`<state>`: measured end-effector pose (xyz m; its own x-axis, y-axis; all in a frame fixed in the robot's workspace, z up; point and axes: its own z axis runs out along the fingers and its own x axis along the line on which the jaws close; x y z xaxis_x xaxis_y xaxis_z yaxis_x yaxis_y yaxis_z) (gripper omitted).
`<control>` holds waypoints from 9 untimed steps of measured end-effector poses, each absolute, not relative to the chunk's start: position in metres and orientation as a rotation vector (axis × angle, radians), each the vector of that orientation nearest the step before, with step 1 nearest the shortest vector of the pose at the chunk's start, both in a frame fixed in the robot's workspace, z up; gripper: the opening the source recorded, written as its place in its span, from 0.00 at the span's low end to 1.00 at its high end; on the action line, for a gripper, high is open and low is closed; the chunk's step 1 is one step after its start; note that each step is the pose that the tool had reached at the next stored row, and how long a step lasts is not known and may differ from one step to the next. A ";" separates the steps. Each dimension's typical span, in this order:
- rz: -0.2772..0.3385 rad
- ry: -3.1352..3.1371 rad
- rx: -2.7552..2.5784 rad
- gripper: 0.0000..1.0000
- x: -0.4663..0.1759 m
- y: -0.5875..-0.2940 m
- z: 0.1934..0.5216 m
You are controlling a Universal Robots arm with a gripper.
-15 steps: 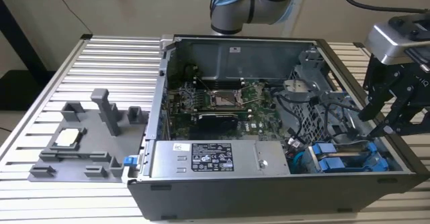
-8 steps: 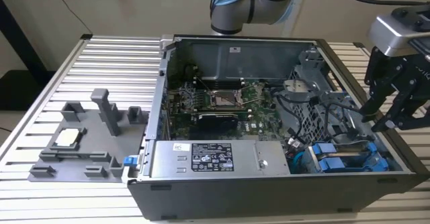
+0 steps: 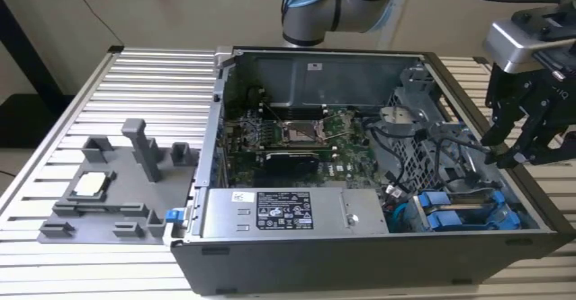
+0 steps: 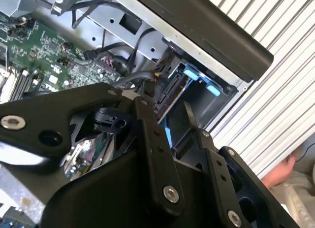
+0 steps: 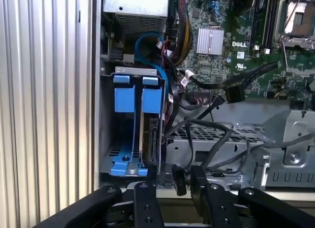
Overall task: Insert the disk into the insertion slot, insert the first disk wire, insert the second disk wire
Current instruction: 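Insert the first disk wire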
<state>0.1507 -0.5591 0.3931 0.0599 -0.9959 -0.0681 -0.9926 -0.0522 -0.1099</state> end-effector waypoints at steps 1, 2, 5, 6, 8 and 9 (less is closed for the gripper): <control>-0.049 2.059 -2.192 0.41 0.151 -0.558 0.393; -0.059 2.046 -2.194 0.41 0.151 -0.557 0.392; -0.085 2.022 -2.198 0.41 0.151 -0.554 0.390; -0.092 2.020 -2.199 0.41 0.151 -0.554 0.389; -0.107 2.015 -2.196 0.41 0.150 -0.553 0.388; -0.112 2.013 -2.196 0.41 0.149 -0.553 0.387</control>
